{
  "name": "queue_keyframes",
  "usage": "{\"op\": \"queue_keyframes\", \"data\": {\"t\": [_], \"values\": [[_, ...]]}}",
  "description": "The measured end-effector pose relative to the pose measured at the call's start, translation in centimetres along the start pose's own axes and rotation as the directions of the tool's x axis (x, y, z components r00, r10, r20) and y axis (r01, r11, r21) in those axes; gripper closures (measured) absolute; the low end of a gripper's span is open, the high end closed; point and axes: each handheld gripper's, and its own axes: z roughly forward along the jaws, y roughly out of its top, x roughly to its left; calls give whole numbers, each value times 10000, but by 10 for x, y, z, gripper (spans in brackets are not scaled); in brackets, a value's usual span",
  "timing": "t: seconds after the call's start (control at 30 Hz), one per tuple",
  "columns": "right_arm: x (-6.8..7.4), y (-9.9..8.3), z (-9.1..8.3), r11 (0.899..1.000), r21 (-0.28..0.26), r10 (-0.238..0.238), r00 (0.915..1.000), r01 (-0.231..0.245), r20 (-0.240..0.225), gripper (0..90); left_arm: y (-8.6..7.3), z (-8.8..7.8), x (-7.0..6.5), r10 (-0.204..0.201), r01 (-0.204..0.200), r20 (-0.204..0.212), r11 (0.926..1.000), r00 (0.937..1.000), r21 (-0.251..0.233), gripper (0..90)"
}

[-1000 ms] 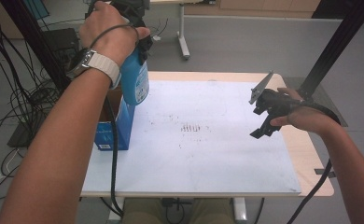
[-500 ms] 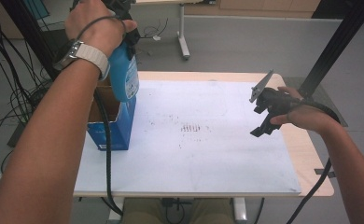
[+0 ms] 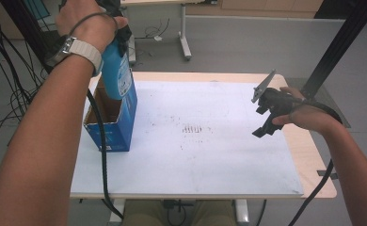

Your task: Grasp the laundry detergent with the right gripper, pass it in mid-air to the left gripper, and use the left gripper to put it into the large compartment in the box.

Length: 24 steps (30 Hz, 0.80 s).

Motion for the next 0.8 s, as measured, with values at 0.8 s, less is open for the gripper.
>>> {"op": "queue_keyframes", "data": {"t": [0.8], "values": [[-1, -2, 1, 9998, 31, 174, 9998, -174, -36, 73, -2, 17, 26, -639, 639, -100, 9980, 9979, -25, 376]]}}
